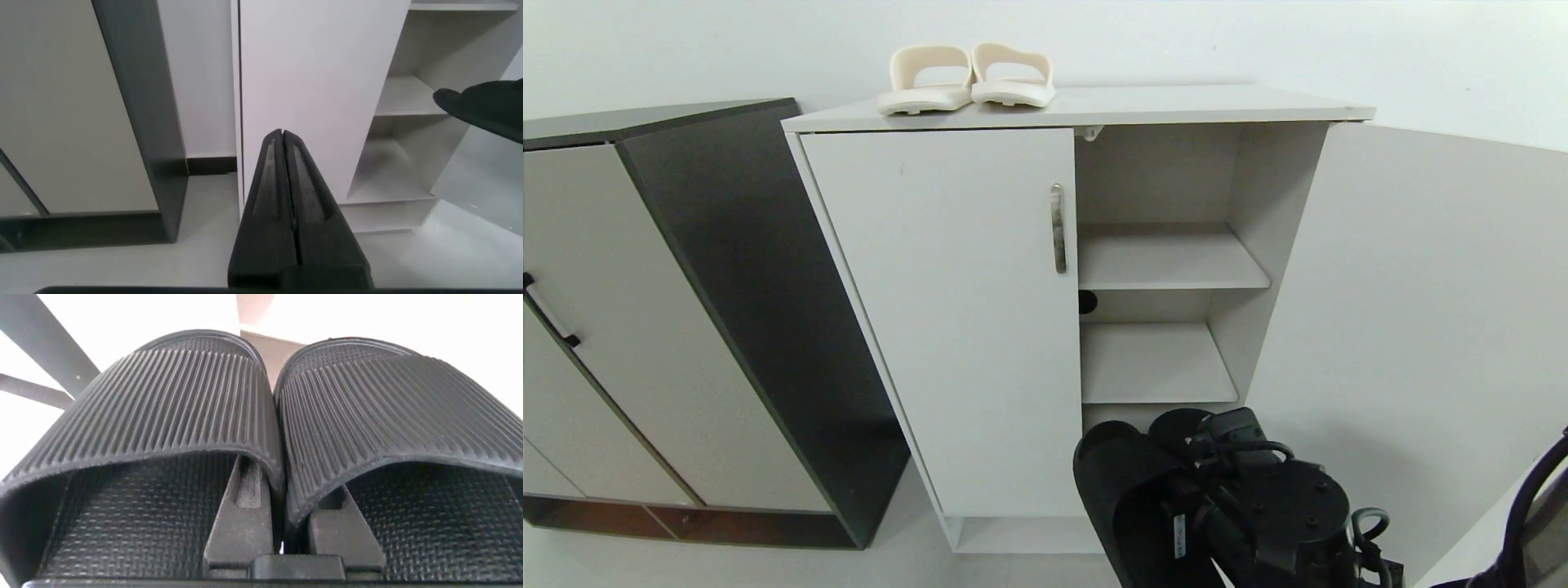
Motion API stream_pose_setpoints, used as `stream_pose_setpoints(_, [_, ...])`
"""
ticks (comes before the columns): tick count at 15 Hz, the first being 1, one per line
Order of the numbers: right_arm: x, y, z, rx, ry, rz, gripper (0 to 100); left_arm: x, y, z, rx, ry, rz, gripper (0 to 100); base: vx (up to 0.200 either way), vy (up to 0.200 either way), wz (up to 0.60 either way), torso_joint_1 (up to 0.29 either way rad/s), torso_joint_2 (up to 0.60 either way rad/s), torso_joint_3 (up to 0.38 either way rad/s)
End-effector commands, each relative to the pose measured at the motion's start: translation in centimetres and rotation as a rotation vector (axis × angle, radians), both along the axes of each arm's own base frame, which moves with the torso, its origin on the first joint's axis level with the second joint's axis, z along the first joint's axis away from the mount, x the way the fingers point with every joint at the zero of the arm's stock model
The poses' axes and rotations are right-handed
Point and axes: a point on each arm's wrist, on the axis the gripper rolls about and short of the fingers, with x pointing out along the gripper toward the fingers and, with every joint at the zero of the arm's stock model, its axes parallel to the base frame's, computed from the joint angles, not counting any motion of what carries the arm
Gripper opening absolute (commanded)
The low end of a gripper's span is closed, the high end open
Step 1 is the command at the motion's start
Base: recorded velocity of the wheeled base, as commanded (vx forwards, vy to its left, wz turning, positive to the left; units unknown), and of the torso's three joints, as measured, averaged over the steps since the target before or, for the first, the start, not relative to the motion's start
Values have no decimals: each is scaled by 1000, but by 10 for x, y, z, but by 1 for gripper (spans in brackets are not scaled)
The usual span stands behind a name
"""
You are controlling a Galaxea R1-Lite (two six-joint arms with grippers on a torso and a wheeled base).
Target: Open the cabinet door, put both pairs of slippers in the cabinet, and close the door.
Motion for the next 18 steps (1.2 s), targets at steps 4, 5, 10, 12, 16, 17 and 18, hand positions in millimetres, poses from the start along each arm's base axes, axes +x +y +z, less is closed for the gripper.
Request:
stream_pose_setpoints(4, [16,22,-16,-16,5,-10,0,0,0,0,0,-1,0,0,0,-200,0,4,5,2])
stream_pose_setpoints(5, [20,28,-21,-21,1,-28,0,0,0,0,0,1,-2,0,0,-200,0,17,2,-12])
stream_pose_setpoints(10, [44,63,-48,-46,-13,-105,0,0,0,0,-5,1,0,0,0,-40,0,0,0,0])
stream_pose_setpoints(12, [60,76,-54,-43,-17,-136,0,0,0,0,-5,0,0,0,0,0,0,0,0,0])
stream_pose_setpoints(16, [81,79,-52,-51,30,-189,0,0,0,0,-2,1,0,0,0,0,0,0,0,0])
stream_pose_setpoints(17, [84,79,-51,-46,33,-193,0,0,0,0,-2,1,0,0,0,0,0,0,0,0])
stream_pose_setpoints(18, [88,80,-49,-38,33,-201,0,0,0,0,-2,1,0,0,0,0,0,0,0,0])
